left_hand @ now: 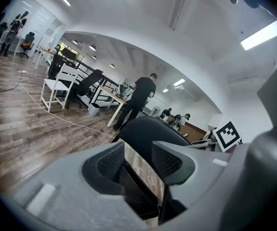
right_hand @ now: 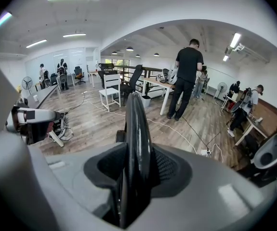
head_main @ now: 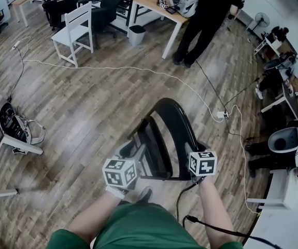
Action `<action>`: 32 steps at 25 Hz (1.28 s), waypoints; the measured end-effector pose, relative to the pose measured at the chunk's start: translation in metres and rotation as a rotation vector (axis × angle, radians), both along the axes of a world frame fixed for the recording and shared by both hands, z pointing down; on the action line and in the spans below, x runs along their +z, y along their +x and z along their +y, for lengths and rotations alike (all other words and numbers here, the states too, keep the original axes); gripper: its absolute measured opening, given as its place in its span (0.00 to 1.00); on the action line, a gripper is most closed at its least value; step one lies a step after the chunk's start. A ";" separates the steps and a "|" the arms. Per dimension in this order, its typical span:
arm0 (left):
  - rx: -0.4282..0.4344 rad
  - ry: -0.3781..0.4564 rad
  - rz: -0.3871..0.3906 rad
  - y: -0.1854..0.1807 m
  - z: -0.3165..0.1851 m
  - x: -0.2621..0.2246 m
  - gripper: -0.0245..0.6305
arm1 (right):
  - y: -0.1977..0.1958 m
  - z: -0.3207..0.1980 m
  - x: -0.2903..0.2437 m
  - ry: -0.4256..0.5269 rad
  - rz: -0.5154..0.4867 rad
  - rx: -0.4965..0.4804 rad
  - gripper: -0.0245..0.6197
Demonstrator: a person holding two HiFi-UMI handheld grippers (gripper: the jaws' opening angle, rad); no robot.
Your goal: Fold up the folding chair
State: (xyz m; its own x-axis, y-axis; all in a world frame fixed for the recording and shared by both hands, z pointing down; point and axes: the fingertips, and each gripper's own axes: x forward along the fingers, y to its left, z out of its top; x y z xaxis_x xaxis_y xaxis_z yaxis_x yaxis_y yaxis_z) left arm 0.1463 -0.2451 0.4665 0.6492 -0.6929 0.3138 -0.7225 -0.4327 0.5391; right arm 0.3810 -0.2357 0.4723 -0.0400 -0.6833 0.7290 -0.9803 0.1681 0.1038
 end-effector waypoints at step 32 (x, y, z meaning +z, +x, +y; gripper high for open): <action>0.010 -0.032 0.001 -0.004 0.008 0.008 0.31 | -0.001 0.001 -0.001 -0.001 0.003 0.000 0.27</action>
State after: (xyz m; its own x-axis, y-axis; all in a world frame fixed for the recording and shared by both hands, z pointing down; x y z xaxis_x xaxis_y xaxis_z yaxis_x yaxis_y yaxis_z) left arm 0.1425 -0.2371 0.4746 0.6565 -0.6760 0.3347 -0.7174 -0.4226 0.5538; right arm 0.3803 -0.2351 0.4717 -0.0375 -0.6829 0.7296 -0.9799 0.1681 0.1070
